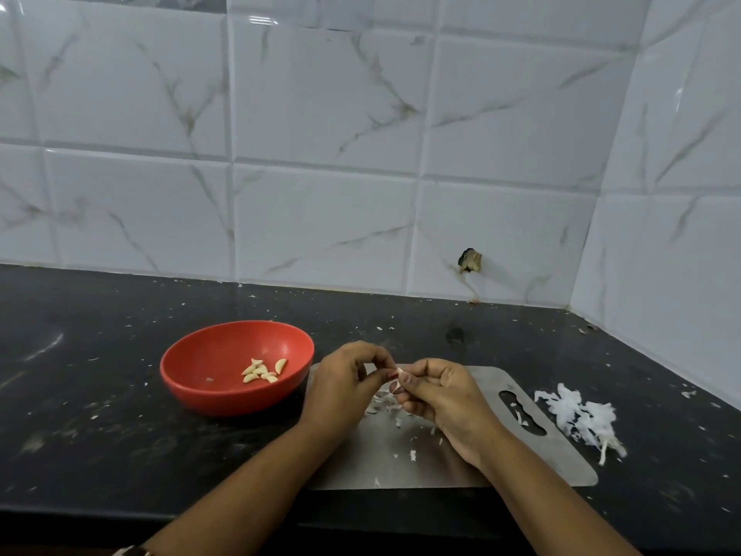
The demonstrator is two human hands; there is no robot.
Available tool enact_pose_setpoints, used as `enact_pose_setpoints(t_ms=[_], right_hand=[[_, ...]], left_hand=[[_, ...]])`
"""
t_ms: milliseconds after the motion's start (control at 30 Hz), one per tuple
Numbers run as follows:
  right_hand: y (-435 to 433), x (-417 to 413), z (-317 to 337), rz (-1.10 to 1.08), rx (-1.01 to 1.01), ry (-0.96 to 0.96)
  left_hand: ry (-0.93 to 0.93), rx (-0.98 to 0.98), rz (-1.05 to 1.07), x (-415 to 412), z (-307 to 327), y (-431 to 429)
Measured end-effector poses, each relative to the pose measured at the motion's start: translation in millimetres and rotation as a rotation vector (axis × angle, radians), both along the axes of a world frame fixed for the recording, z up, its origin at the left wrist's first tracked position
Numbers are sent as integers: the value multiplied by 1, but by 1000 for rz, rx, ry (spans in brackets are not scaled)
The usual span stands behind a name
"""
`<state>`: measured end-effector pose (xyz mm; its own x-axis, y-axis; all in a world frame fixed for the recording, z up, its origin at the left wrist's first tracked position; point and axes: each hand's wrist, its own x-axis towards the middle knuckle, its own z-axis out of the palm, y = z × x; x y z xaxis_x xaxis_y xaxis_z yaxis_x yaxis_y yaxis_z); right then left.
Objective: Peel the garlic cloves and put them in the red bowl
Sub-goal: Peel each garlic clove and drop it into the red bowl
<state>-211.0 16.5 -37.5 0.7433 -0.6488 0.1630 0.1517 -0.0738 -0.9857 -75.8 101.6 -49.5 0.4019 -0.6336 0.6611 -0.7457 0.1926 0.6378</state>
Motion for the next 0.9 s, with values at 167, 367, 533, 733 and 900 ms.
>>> enact_pose_setpoints(t_ms=[167, 367, 533, 733, 900], right_hand=[[-1, -1, -2, 10, -3, 4], [-2, 1, -3, 17, -14, 27], [0, 3, -4, -25, -30, 32], [3, 5, -2, -61, -22, 27], [-3, 3, 1, -156, 117, -83]], left_hand=[[52, 99, -98, -1, 3, 1], [-92, 189, -97, -3, 4, 4], [-130, 210, -98, -2, -2, -1], [-168, 228, -77, -1, -4, -4], [-152, 189, -56, -3, 0, -1]])
